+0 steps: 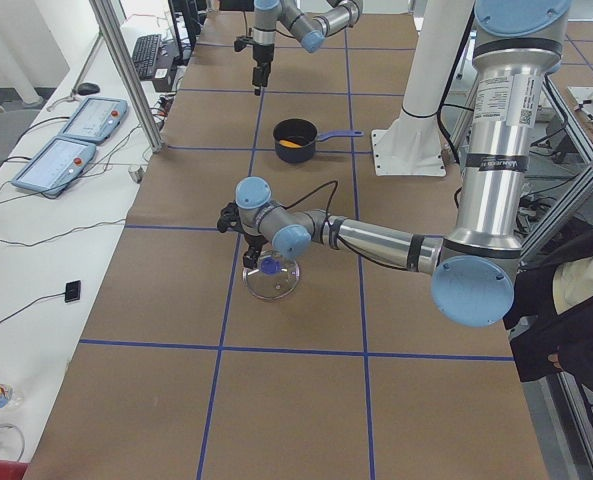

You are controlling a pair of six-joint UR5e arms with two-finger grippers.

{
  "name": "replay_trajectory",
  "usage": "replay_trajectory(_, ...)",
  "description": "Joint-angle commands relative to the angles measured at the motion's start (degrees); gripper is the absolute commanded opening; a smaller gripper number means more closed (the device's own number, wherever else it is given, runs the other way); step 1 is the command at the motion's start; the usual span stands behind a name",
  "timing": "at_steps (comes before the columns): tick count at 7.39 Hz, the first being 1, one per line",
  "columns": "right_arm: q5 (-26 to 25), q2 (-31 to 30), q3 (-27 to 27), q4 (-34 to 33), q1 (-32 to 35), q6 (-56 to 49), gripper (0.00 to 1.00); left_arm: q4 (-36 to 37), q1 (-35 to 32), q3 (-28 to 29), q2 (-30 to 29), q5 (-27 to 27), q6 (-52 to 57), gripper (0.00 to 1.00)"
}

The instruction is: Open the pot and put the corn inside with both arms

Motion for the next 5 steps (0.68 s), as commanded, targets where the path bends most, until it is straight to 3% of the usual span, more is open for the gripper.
replay_trajectory(1,4.4,-4.0,-2.0,0.0,7.9,-11.8,1.00,11.5,-9.7,0.8,-1.3,-0.9,18.9,0.97)
replay_trajectory(3,5.9,-8.7,-2.8,-0.1,13.5,-21.3,1.00,11.0,-12.9,5.2,-1.2,-0.7,26.1,0.97)
replay_trajectory(4,10.4,-9.7,-5.1,0.0,16.8,-24.0,1.00,11.7,-15.2,6.5,-1.2,-0.7,30.0,0.97)
replay_trajectory(5,10.9,-13.0,-5.0,0.4,18.4,-24.8,1.00,11.6,-16.5,7.4,-1.1,-0.6,31.3,0.97)
